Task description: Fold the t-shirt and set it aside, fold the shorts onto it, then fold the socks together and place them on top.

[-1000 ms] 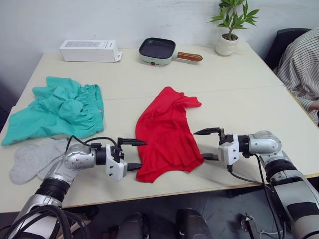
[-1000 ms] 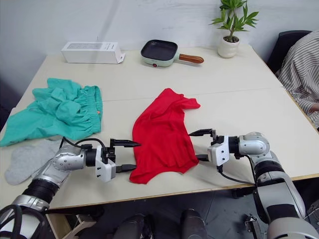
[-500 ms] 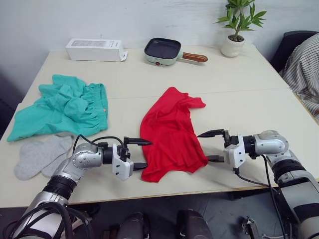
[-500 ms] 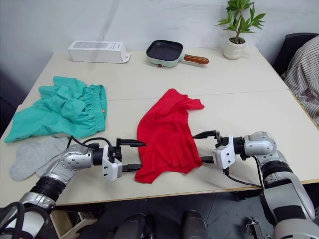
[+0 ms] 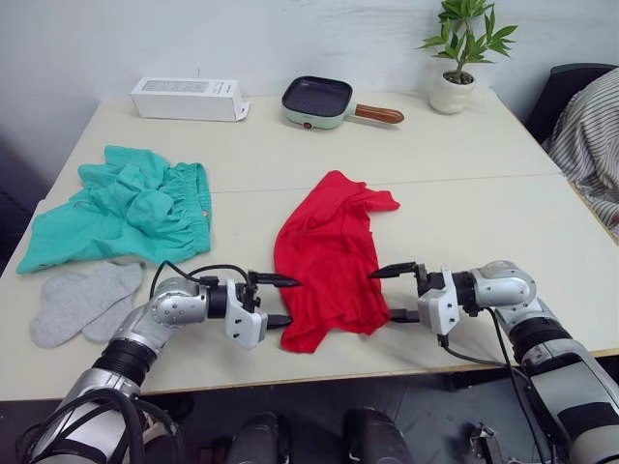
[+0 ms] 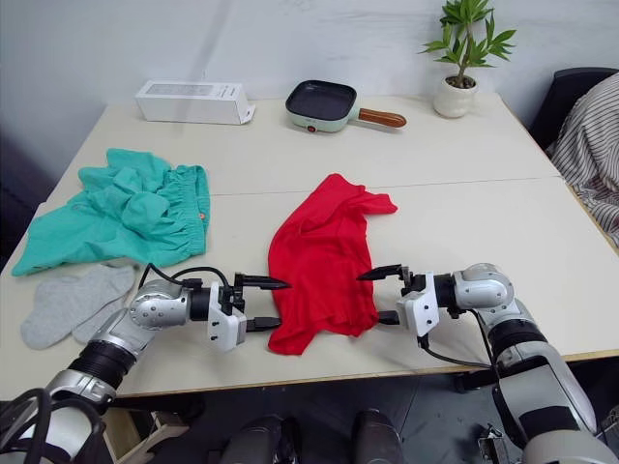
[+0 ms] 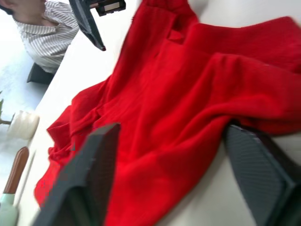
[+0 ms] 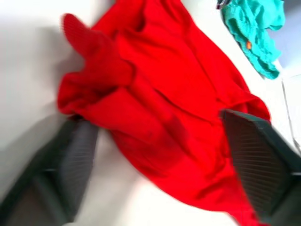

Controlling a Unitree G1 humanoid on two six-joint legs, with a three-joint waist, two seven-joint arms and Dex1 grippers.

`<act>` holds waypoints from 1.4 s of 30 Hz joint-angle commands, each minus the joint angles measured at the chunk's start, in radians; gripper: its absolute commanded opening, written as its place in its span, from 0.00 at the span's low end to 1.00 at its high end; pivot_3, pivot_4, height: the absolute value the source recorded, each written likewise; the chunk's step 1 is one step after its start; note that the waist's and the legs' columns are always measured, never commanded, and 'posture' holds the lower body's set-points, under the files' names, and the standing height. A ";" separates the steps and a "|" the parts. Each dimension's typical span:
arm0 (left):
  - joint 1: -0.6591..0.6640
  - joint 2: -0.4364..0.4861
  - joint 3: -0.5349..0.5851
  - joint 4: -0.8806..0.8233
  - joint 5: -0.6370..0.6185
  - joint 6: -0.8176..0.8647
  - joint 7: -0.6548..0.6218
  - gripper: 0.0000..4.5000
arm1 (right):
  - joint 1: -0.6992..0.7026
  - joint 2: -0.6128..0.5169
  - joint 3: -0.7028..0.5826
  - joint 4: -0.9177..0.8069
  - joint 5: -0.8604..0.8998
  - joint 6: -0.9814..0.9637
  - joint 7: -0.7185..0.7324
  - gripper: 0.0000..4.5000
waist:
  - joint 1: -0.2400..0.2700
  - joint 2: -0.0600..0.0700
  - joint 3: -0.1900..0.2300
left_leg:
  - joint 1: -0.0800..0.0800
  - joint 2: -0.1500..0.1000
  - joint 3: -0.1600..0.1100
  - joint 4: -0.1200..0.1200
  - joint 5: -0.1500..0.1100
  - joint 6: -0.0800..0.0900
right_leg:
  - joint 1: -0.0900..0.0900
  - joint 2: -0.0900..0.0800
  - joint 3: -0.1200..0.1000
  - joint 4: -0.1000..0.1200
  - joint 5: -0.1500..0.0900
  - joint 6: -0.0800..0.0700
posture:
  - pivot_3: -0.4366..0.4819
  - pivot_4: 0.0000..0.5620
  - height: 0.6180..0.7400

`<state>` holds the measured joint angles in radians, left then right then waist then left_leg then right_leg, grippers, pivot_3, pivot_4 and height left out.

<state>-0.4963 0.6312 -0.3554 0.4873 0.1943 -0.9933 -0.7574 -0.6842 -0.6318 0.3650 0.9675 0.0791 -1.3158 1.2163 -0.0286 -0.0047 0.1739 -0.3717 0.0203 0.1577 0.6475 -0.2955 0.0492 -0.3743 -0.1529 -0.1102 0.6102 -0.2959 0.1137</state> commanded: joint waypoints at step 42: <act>0.516 0.310 0.134 -0.715 -0.354 0.407 -0.249 0.01 | 0.696 -0.423 -0.167 -1.012 0.356 0.555 0.144 0.00 | 0.005 0.009 0.021 | -0.008 0.008 0.001 -0.001 -0.006 -0.007 | -0.004 0.004 -0.007 -0.002 -0.007 -0.010 | 0.48 0.27 1.00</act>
<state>0.0041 0.9263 -0.2383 -0.1780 -0.1328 -0.6003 -0.9994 -0.0142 -1.0231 0.2229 0.0137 0.4007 -0.7935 1.3449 -0.0241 0.0041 0.1953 -0.3797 0.0283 0.1582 0.6468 -0.3015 0.0425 -0.3785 -0.1483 -0.1179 0.6079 -0.3026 0.1034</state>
